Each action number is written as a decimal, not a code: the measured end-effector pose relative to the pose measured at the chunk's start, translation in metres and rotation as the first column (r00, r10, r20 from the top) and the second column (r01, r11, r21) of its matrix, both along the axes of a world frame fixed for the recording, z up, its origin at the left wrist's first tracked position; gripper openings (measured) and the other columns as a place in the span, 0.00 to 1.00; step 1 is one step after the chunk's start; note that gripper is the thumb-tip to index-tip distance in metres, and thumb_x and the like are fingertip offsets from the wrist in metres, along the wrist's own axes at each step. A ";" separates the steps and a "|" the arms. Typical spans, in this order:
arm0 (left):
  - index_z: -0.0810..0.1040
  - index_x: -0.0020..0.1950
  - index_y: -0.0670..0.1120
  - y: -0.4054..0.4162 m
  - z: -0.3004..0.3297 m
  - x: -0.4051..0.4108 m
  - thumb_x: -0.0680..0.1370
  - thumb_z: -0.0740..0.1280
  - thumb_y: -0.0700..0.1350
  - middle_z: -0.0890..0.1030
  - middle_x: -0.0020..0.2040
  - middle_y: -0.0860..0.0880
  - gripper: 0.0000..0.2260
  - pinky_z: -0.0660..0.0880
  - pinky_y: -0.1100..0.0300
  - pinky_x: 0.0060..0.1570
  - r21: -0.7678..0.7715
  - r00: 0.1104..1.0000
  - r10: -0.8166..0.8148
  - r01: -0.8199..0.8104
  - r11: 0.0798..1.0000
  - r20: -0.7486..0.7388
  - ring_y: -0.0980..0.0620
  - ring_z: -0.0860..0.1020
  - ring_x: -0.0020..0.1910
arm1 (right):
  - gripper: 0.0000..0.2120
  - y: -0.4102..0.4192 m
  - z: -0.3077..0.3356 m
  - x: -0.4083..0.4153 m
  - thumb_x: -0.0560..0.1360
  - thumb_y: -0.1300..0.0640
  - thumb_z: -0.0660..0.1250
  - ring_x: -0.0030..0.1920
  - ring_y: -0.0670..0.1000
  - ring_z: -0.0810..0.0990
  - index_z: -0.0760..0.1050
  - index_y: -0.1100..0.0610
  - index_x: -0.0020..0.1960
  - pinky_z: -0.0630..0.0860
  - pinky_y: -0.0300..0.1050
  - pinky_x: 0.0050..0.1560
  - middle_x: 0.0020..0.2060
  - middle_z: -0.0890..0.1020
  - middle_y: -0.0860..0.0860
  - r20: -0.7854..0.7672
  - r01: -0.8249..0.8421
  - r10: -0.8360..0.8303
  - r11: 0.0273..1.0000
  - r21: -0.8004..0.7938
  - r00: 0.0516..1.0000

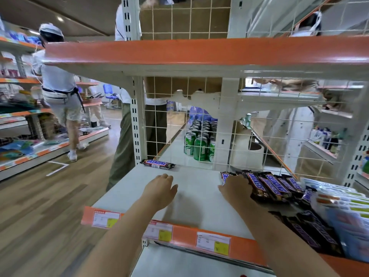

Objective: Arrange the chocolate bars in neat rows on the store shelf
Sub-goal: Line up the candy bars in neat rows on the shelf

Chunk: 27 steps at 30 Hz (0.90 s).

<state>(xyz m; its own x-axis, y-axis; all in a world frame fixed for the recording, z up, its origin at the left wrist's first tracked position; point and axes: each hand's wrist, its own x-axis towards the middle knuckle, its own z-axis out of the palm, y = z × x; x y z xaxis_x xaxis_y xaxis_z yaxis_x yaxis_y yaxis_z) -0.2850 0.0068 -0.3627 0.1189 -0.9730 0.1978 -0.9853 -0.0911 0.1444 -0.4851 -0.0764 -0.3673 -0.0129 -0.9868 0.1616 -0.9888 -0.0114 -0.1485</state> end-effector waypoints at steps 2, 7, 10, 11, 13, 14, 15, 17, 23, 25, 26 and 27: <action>0.70 0.64 0.41 0.000 -0.003 0.004 0.82 0.53 0.51 0.73 0.62 0.44 0.18 0.69 0.55 0.58 0.019 1.000 0.011 -0.011 1.000 -0.002 0.46 0.70 0.62 | 0.24 -0.003 0.000 0.003 0.77 0.44 0.60 0.64 0.57 0.70 0.70 0.58 0.66 0.71 0.50 0.60 0.64 0.70 0.59 -0.031 0.016 -0.016 1.000 0.020 0.999; 0.68 0.68 0.42 0.003 -0.009 0.011 0.82 0.53 0.52 0.72 0.64 0.45 0.19 0.68 0.55 0.60 0.041 1.000 0.012 -0.013 0.999 0.005 0.46 0.70 0.64 | 0.21 -0.008 0.002 0.009 0.77 0.52 0.62 0.66 0.59 0.68 0.69 0.59 0.67 0.70 0.51 0.62 0.66 0.68 0.59 -0.031 0.080 -0.077 0.991 0.110 0.997; 0.69 0.67 0.42 0.004 -0.009 0.016 0.82 0.53 0.52 0.72 0.64 0.45 0.19 0.69 0.55 0.60 0.025 1.000 0.016 -0.016 1.000 0.006 0.47 0.70 0.64 | 0.19 -0.009 0.002 0.009 0.75 0.55 0.63 0.64 0.57 0.71 0.72 0.58 0.64 0.71 0.50 0.61 0.64 0.72 0.58 -0.028 0.102 -0.100 0.991 0.087 0.995; 0.69 0.67 0.42 0.004 -0.008 0.018 0.82 0.53 0.52 0.72 0.64 0.45 0.19 0.69 0.55 0.60 0.021 1.000 0.017 -0.017 1.000 0.004 0.47 0.70 0.64 | 0.18 -0.008 0.002 0.009 0.75 0.55 0.63 0.63 0.57 0.71 0.72 0.58 0.63 0.71 0.49 0.60 0.63 0.72 0.57 -0.029 0.099 -0.097 0.993 0.066 0.995; 0.69 0.68 0.42 0.005 -0.006 0.019 0.81 0.54 0.51 0.72 0.64 0.45 0.19 0.69 0.55 0.60 0.011 1.000 0.013 -0.013 1.000 0.007 0.47 0.70 0.64 | 0.17 -0.007 0.000 0.009 0.75 0.54 0.62 0.62 0.57 0.71 0.73 0.58 0.62 0.70 0.49 0.60 0.62 0.73 0.57 -0.048 0.065 -0.064 0.998 0.022 0.997; 0.69 0.67 0.42 0.006 -0.006 0.019 0.81 0.54 0.51 0.72 0.64 0.45 0.19 0.69 0.55 0.60 0.004 1.000 0.008 -0.008 1.000 0.014 0.47 0.70 0.63 | 0.17 -0.005 0.001 0.010 0.75 0.53 0.62 0.62 0.57 0.71 0.73 0.58 0.61 0.70 0.48 0.60 0.61 0.73 0.56 -0.073 0.033 -0.033 0.999 -0.004 0.997; 0.69 0.67 0.42 0.007 -0.005 0.019 0.81 0.54 0.51 0.73 0.63 0.45 0.19 0.69 0.55 0.59 -0.004 1.000 0.002 -0.002 1.000 0.021 0.47 0.70 0.63 | 0.16 -0.002 0.003 0.011 0.75 0.53 0.63 0.62 0.56 0.71 0.74 0.58 0.60 0.70 0.48 0.60 0.61 0.73 0.56 -0.108 -0.008 0.003 0.999 -0.044 0.994; 0.69 0.66 0.42 0.009 -0.003 0.017 0.81 0.55 0.51 0.73 0.63 0.45 0.18 0.69 0.56 0.58 -0.023 0.999 -0.014 0.015 1.000 0.035 0.47 0.70 0.62 | 0.14 0.001 0.007 0.014 0.74 0.55 0.64 0.61 0.56 0.72 0.75 0.58 0.58 0.70 0.47 0.59 0.60 0.73 0.56 -0.207 -0.117 0.088 0.985 -0.129 0.974; 0.66 0.69 0.43 0.018 0.008 0.020 0.80 0.58 0.51 0.70 0.67 0.47 0.20 0.67 0.56 0.63 -0.147 0.995 -0.043 0.057 0.987 0.094 0.48 0.67 0.66 | 0.18 0.013 0.017 0.031 0.54 0.56 0.82 0.38 0.54 0.78 0.79 0.59 0.40 0.75 0.46 0.36 0.37 0.78 0.53 -0.428 -0.482 0.286 0.739 -0.471 0.857; 0.63 0.71 0.44 0.021 0.012 0.022 0.79 0.60 0.52 0.68 0.69 0.47 0.23 0.66 0.57 0.65 -0.213 0.994 -0.041 0.063 0.975 0.106 0.48 0.66 0.68 | 0.20 0.016 0.018 0.036 0.53 0.54 0.83 0.35 0.54 0.79 0.80 0.59 0.39 0.76 0.44 0.34 0.35 0.79 0.53 -0.428 -0.566 0.374 0.608 -0.557 0.823; 0.62 0.72 0.45 0.023 0.014 0.024 0.79 0.61 0.53 0.66 0.70 0.48 0.24 0.65 0.56 0.65 -0.242 0.993 -0.035 0.061 0.968 0.109 0.48 0.65 0.69 | 0.19 0.019 0.018 0.038 0.55 0.53 0.82 0.36 0.54 0.79 0.80 0.59 0.40 0.76 0.44 0.35 0.36 0.79 0.53 -0.443 -0.601 0.405 0.546 -0.584 0.799; 0.60 0.73 0.45 0.026 0.015 0.027 0.78 0.62 0.53 0.64 0.71 0.48 0.26 0.64 0.56 0.66 -0.266 0.993 -0.026 0.056 0.962 0.113 0.48 0.64 0.70 | 0.18 0.024 0.019 0.041 0.58 0.52 0.81 0.36 0.54 0.79 0.80 0.59 0.42 0.76 0.44 0.36 0.37 0.79 0.53 -0.459 -0.632 0.435 0.491 -0.600 0.774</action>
<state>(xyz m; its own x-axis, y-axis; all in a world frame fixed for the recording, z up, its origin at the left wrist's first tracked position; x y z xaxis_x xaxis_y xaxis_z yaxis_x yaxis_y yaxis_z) -0.2584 0.0330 -0.3472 0.0436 -0.8862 0.4613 -0.9985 -0.0226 0.0509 -0.4437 -0.0521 -0.3479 0.6075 -0.3680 0.7039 -0.7532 -0.5481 0.3636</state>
